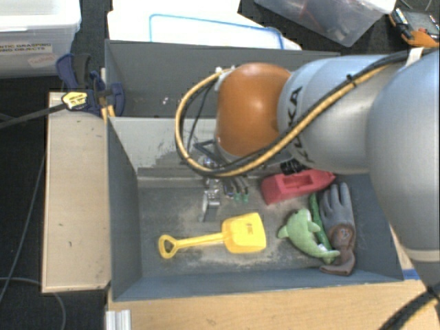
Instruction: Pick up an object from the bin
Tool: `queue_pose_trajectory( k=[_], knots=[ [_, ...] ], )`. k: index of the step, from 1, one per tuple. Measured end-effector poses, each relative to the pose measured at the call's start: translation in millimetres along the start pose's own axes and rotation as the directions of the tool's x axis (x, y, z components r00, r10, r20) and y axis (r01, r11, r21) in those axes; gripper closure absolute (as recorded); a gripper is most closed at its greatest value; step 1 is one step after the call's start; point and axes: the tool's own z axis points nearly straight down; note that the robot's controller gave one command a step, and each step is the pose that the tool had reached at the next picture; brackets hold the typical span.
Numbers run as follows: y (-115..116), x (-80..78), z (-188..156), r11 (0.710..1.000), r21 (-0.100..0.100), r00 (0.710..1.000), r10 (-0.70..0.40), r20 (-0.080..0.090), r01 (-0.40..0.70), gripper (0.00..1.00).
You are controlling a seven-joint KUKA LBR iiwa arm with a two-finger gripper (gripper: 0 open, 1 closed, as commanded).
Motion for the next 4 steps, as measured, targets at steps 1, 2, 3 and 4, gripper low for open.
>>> queue_pose_trajectory(
  k=[1,2,3,4],
  knots=[
    [0,0.0,0,1.000,0.000,1.000,0.000,0.000,0.000,0.00],
    [32,-8.6,18,0.938,-0.002,0.938,-0.347,0.005,0.347,0.00],
    [-42,-5.6,75,0.988,0.003,0.988,-0.153,-0.003,0.153,0.00],
    [-19,7.4,84,0.881,-0.002,0.881,-0.473,0.013,0.473,0.00]
  ],
)
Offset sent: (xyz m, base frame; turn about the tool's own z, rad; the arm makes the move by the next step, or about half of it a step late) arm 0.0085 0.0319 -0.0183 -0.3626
